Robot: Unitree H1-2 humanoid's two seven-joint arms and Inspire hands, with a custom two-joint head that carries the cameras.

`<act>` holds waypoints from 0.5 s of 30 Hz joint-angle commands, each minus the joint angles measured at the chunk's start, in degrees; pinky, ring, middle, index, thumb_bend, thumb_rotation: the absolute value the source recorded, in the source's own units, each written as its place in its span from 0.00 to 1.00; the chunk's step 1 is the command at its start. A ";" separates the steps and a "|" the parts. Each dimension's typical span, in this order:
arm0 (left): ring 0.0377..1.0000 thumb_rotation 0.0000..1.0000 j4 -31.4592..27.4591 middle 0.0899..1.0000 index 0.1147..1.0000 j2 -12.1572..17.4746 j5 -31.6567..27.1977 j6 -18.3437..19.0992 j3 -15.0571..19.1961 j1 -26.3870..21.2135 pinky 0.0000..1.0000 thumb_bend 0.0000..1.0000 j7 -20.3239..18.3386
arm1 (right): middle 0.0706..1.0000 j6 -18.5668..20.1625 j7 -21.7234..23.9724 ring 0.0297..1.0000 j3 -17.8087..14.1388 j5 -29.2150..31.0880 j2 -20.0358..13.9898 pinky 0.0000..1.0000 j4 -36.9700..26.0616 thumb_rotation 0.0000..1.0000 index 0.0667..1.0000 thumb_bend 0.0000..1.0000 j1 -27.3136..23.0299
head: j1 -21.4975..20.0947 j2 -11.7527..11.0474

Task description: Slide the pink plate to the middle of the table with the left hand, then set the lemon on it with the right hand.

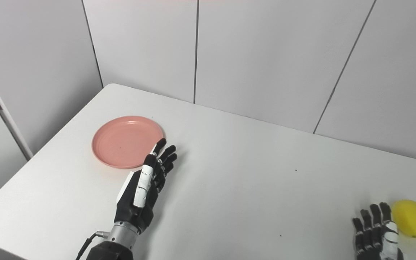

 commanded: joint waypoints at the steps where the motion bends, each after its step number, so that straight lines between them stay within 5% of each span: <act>1: 0.97 0.95 -4.14 0.97 0.96 2.91 -2.48 4.46 1.09 -4.12 1.00 0.87 -0.79 | 1.00 1.89 0.22 1.00 -0.32 0.40 0.44 1.00 3.67 0.82 1.00 0.65 3.06 | 0.04 -0.14; 6: 0.94 0.97 -5.77 0.92 0.88 6.44 -6.20 10.55 4.22 -9.56 0.98 0.89 -0.06 | 1.00 1.34 0.97 1.00 -0.20 0.51 0.23 1.00 4.08 0.82 1.00 0.65 2.94 | -0.16 -0.16; 11: 0.87 0.94 -3.92 0.85 0.81 8.51 -6.19 10.09 7.91 -13.63 0.90 0.89 1.72 | 0.99 1.06 0.97 1.00 -0.33 0.44 0.44 1.00 4.44 0.79 0.98 0.68 2.68 | -0.12 -0.25; 15: 0.87 0.93 2.56 0.85 0.80 13.04 -9.35 6.77 13.17 -16.82 0.89 0.91 -0.37 | 0.99 1.12 0.91 1.00 -0.32 0.65 0.75 1.00 4.55 0.78 0.98 0.68 2.56 | -0.28 -0.47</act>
